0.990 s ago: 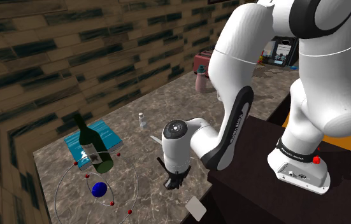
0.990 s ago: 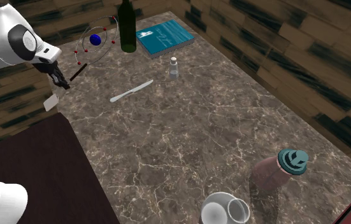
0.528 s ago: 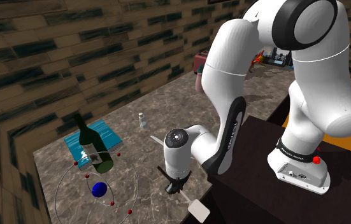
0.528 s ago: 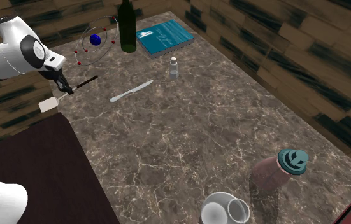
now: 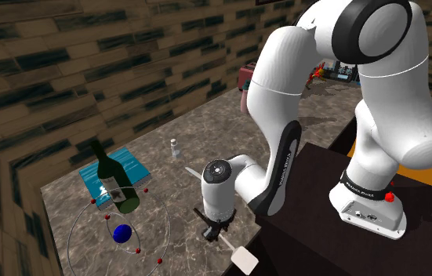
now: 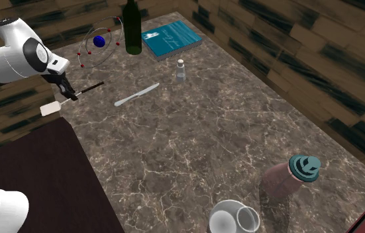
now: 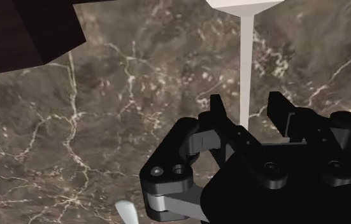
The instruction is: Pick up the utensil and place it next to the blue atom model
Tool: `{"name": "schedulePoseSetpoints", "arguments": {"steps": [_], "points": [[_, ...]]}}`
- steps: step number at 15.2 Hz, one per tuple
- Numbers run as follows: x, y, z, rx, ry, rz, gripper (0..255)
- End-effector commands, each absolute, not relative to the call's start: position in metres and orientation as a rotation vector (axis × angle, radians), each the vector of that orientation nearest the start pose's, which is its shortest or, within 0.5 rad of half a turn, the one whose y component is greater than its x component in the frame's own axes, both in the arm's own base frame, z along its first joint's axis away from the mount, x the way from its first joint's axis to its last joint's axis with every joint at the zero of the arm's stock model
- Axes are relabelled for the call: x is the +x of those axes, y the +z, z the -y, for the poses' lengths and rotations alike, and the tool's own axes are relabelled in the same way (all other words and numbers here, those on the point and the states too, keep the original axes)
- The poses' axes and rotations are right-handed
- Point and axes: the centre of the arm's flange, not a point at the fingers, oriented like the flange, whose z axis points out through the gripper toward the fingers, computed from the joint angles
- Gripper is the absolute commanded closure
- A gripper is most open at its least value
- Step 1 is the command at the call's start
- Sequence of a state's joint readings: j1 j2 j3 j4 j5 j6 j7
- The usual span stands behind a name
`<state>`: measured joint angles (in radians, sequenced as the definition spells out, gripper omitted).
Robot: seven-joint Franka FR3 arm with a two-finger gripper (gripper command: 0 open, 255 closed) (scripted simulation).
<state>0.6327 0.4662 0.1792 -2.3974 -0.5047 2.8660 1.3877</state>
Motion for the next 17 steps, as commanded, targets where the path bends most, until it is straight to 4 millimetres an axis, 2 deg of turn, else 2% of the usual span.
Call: {"name": "schedulePoseSetpoints", "arguments": {"steps": [1,5,9,17], "points": [[0.308,0.129,-0.375,-3.138,-0.104,-0.173,0],[0.308,0.129,-0.375,-3.138,-0.104,-0.173,0],[0.305,0.179,-0.375,-3.138,-0.104,-0.173,0],[0.305,0.179,-0.375,-3.138,-0.104,-0.173,0]]}}
